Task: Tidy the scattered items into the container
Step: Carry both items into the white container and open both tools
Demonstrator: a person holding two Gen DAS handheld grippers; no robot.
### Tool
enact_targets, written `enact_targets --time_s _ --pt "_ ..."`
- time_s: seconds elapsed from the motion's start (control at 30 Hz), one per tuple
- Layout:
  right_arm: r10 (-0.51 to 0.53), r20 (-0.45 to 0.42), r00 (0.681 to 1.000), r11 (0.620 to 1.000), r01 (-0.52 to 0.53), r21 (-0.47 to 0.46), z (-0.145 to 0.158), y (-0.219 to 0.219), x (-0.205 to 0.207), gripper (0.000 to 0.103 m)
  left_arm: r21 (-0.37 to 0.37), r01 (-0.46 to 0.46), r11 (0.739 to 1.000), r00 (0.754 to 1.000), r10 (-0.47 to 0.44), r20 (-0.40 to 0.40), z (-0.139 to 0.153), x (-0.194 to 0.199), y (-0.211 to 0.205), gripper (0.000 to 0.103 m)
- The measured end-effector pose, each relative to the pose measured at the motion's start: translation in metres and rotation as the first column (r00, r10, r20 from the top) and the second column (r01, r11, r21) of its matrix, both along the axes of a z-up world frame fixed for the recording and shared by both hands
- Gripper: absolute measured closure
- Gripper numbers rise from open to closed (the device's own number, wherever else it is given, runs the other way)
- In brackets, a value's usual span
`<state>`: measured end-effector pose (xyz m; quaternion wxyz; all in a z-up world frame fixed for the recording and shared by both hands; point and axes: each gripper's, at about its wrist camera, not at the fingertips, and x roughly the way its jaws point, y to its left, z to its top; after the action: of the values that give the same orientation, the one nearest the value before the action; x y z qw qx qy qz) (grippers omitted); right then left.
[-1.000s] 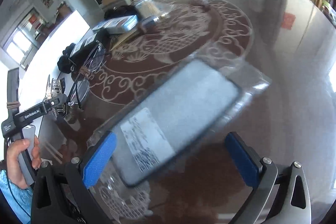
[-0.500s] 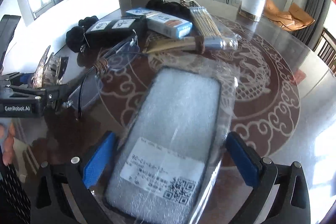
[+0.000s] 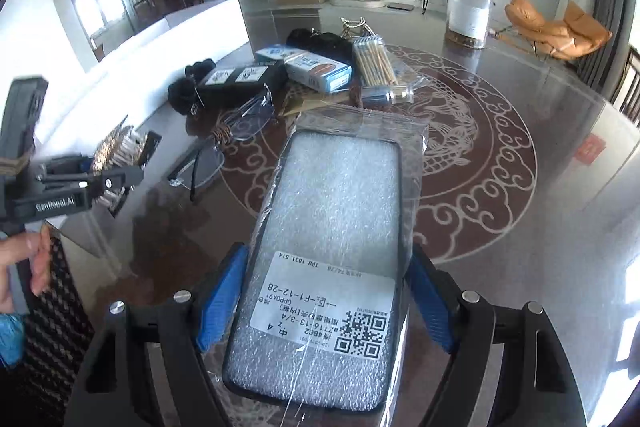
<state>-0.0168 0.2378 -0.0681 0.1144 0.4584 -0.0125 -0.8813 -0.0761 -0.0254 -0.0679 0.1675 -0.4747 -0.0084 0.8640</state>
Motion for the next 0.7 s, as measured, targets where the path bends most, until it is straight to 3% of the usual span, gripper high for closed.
enact_targets --time_s 0.17,0.33,0.53,0.7 --pt "0.027 -0.038 0.999 0.998 -0.030 -0.056 0.040 -0.002 -0.005 0.025 0.052 -0.031 0.998 0.996 0.035 -0.088 0.059 0.011 -0.033 0.053" --pt "0.160 -0.121 0.980 0.979 -0.172 -0.105 0.098 -0.057 -0.046 0.025 0.067 -0.157 0.985 0.978 0.164 -0.129 0.107 -0.003 -0.121 0.053" --pt "0.355 -0.190 0.915 0.900 -0.390 -0.195 0.142 -0.202 -0.120 0.025 -0.012 -0.364 0.931 0.930 0.362 -0.062 0.095 -0.039 -0.228 0.053" --pt "0.458 -0.166 0.873 0.845 -0.486 -0.225 0.125 -0.324 -0.164 0.025 -0.063 -0.442 0.895 0.895 0.444 0.043 0.063 -0.063 -0.281 0.053"
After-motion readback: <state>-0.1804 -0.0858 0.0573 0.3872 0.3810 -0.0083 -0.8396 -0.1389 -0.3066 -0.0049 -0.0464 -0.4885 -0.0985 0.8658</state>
